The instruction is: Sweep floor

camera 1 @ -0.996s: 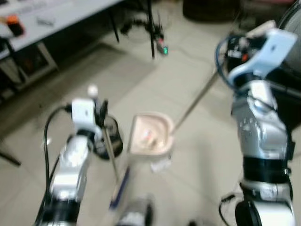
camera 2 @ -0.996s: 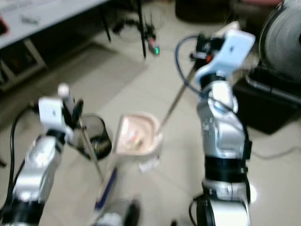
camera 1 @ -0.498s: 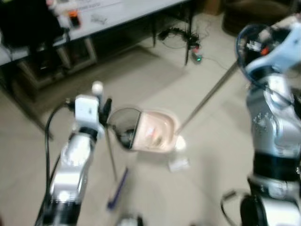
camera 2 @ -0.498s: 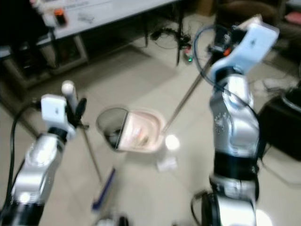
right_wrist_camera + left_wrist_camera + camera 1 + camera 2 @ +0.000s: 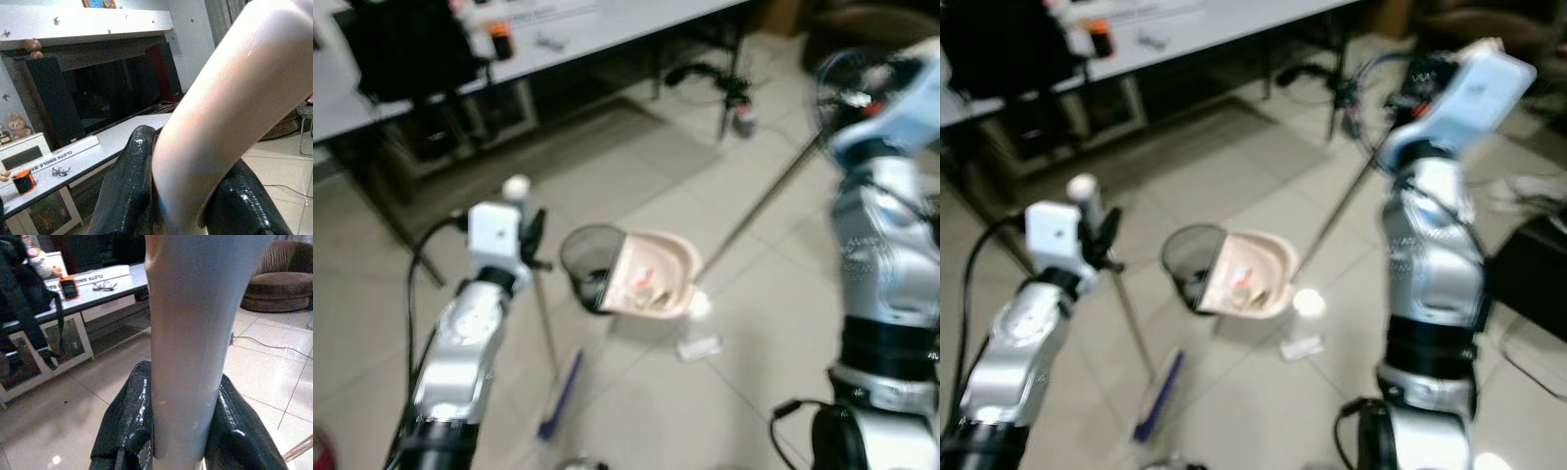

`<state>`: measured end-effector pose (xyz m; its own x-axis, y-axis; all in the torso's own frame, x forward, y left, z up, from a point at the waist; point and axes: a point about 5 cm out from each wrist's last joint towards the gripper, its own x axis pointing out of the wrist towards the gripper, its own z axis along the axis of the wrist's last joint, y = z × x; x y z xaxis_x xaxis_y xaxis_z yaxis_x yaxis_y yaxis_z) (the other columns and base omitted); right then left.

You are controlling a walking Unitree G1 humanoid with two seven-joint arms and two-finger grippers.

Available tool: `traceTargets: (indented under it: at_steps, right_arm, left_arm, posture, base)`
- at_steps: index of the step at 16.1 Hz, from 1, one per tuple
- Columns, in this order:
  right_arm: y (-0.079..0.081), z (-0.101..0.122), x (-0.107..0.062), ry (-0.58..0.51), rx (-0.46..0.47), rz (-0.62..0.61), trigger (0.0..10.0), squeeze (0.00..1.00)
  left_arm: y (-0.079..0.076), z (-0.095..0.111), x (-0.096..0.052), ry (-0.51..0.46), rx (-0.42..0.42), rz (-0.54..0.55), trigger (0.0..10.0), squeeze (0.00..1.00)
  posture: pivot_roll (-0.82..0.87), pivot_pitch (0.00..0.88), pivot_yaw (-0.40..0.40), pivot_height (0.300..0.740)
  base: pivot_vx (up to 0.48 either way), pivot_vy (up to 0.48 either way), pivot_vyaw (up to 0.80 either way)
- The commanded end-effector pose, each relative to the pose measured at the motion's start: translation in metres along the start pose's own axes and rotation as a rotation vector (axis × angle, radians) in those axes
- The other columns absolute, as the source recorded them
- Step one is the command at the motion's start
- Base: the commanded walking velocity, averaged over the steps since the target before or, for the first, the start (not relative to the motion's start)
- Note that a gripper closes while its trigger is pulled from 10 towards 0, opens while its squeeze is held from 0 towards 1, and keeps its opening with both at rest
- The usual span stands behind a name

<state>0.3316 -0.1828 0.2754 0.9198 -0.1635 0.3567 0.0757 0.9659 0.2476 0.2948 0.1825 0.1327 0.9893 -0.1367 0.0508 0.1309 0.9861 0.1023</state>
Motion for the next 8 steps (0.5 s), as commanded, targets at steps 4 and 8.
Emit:
traceTargets:
  at_steps: [4, 8]
  right_arm:
    - [-0.0023, 0.0092, 0.0025, -0.042, 0.025, -0.015, 10.0, 0.00]
    - [-0.0025, 0.0073, 0.0014, -0.043, 0.019, -0.022, 10.0, 0.00]
  left_arm:
    - [-0.0003, 0.0113, 0.0036, -0.043, 0.020, -0.008, 10.0, 0.00]
    - [-0.0009, 0.0108, 0.0048, -0.041, 0.024, -0.008, 10.0, 0.00]
  posture:
    - [-0.04, 0.093, 0.076, 0.740]
    - [-0.04, 0.078, 0.079, 0.740]
  base:
    - [0.480, 0.000, 0.00]
    - [0.480, 0.000, 0.00]
